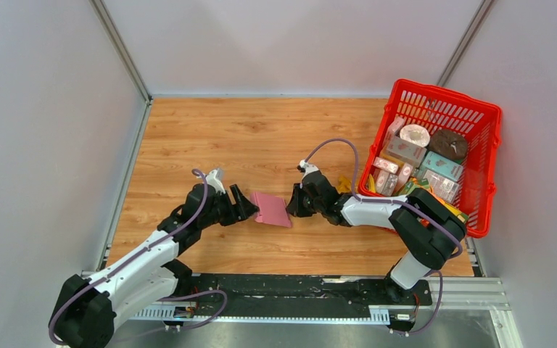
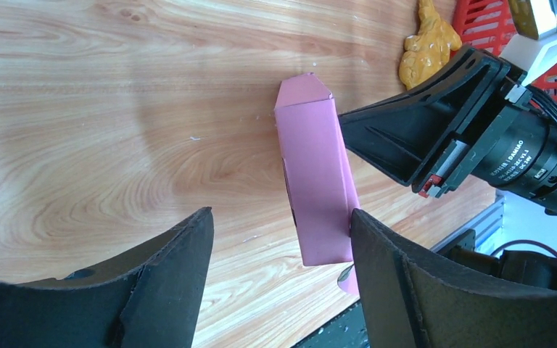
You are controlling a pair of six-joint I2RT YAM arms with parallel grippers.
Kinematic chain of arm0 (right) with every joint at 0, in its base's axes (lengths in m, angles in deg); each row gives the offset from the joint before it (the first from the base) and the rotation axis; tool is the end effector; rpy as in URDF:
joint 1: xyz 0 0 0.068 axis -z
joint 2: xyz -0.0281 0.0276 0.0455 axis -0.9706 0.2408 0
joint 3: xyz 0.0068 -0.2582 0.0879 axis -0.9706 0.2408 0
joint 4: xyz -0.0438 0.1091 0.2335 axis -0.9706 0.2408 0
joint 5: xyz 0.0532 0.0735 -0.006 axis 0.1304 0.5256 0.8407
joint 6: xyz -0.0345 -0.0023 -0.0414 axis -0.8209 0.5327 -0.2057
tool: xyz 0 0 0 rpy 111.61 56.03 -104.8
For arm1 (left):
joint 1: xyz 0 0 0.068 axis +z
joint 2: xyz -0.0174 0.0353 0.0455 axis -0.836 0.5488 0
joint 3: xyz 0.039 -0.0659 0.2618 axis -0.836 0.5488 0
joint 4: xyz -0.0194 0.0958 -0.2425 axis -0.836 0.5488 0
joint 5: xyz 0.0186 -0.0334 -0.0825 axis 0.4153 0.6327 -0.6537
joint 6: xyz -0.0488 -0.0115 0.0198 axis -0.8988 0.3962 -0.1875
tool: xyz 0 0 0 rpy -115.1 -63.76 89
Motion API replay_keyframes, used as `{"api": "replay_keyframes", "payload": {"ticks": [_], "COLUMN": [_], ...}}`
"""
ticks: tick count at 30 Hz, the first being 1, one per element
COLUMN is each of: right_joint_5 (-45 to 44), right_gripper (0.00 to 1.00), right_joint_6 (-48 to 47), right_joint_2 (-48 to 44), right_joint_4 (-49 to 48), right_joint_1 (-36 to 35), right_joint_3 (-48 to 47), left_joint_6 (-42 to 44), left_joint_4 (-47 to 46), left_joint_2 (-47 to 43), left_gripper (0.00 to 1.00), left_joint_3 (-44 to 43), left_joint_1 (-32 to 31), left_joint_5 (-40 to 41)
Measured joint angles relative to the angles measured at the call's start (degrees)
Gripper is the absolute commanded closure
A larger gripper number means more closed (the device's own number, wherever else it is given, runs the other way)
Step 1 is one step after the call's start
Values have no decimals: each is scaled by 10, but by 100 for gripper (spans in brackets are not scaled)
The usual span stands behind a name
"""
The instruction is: Fold the paper box
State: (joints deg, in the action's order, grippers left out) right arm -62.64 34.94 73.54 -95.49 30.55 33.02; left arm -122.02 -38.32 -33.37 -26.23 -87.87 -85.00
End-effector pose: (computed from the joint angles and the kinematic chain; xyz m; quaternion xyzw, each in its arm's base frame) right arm 0.2146 0.2229 0.1434 -0.0917 0.9147 0.2866 0.2696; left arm 0.1543 -0.1000 0.1915 -0.1025 0.8703 -0.3633 0.3162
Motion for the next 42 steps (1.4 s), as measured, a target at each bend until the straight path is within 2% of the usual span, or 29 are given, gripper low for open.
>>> {"api": "replay_keyframes", "payload": {"ticks": [3, 5, 7, 11, 16, 20, 28, 37, 42], "right_joint_5": [0, 0, -1, 0, 0, 1, 3, 0, 0], "right_gripper": [91, 90, 90, 89, 89, 90, 90, 90, 90], "right_joint_6": [-1, -3, -5, -5, -7, -7, -7, -13, -16], "right_joint_2": [0, -1, -1, -6, -18, -19, -19, -24, -24], "right_joint_4": [1, 2, 5, 15, 42, 50, 52, 61, 63], "right_joint_1": [0, 0, -1, -4, -12, -13, -13, -16, -18], "right_joint_3": [0, 0, 0, 0, 0, -1, -1, -2, -3], "left_joint_6": [1, 0, -3, -3, -3, -6, -22, -38, -41], "left_joint_4": [-3, -10, -21, -15, 31, 43, 31, -15, -11], "left_joint_2": [5, 15, 27, 16, -77, -107, -8, 0, 37], "left_gripper": [24, 30, 32, 27, 24, 23, 22, 21, 21], "left_joint_3": [-2, -8, -14, -15, -15, -15, -20, -33, -59], "left_joint_1": [1, 1, 1, 1, 1, 1, 1, -4, -23], "left_joint_5": [-3, -11, -21, -18, 19, 33, -4, -24, -23]}}
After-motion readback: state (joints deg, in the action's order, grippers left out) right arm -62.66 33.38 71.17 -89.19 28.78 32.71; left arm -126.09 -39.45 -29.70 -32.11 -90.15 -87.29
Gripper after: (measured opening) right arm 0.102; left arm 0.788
